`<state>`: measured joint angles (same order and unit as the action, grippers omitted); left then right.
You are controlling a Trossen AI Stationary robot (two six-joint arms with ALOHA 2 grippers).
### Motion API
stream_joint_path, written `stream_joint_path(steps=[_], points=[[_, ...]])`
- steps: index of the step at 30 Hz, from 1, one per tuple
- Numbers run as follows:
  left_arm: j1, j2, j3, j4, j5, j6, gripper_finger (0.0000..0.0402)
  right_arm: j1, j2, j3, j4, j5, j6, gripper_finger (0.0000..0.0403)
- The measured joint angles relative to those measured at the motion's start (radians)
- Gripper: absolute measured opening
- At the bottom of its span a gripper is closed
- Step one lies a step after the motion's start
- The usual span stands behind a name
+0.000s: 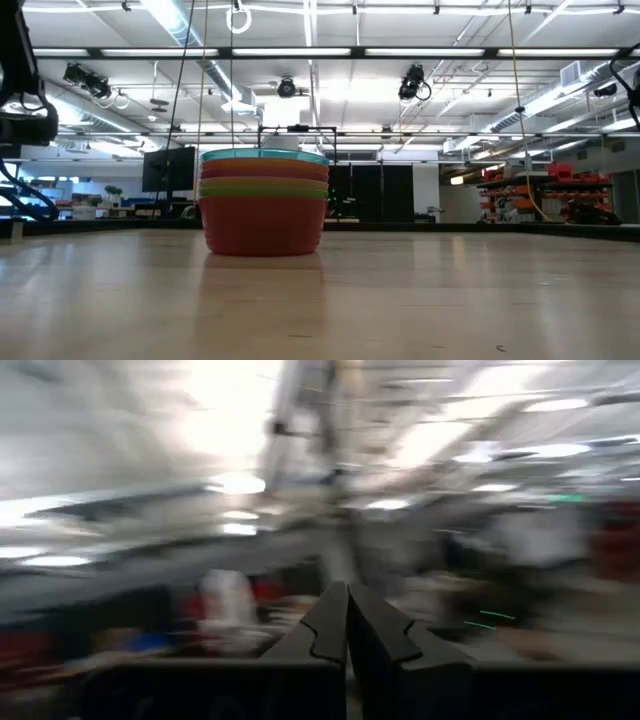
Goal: Nest bowls inside each other
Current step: Return to Home Position
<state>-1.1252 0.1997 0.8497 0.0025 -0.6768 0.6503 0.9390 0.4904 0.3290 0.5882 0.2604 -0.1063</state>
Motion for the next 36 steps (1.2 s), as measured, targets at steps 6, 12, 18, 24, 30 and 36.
stream_joint_path(steps=[6,12,18,24,30,36], points=[[-0.039,0.001,0.049,-0.259,0.313,-0.186,0.0011,0.000,0.000,0.000,-0.007,0.000,0.002,0.0048],[-0.041,0.000,0.050,-0.325,0.333,-0.276,0.0031,0.000,0.000,0.000,-0.008,0.000,0.002,0.0048],[-0.042,0.000,0.050,-0.422,0.397,-0.372,0.0019,0.000,0.000,0.000,-0.012,0.000,0.000,0.0048],[-0.042,0.000,0.050,-0.428,0.402,-0.378,0.0011,0.000,0.000,0.000,-0.025,0.000,-0.018,0.0048],[-0.042,0.002,0.049,-0.414,0.398,-0.521,0.0025,0.000,0.000,0.000,-0.026,0.000,-0.012,0.0048],[-0.042,0.008,0.042,-0.421,0.399,-0.626,0.0037,0.000,0.000,0.000,-0.044,-0.008,0.049,0.0048]])
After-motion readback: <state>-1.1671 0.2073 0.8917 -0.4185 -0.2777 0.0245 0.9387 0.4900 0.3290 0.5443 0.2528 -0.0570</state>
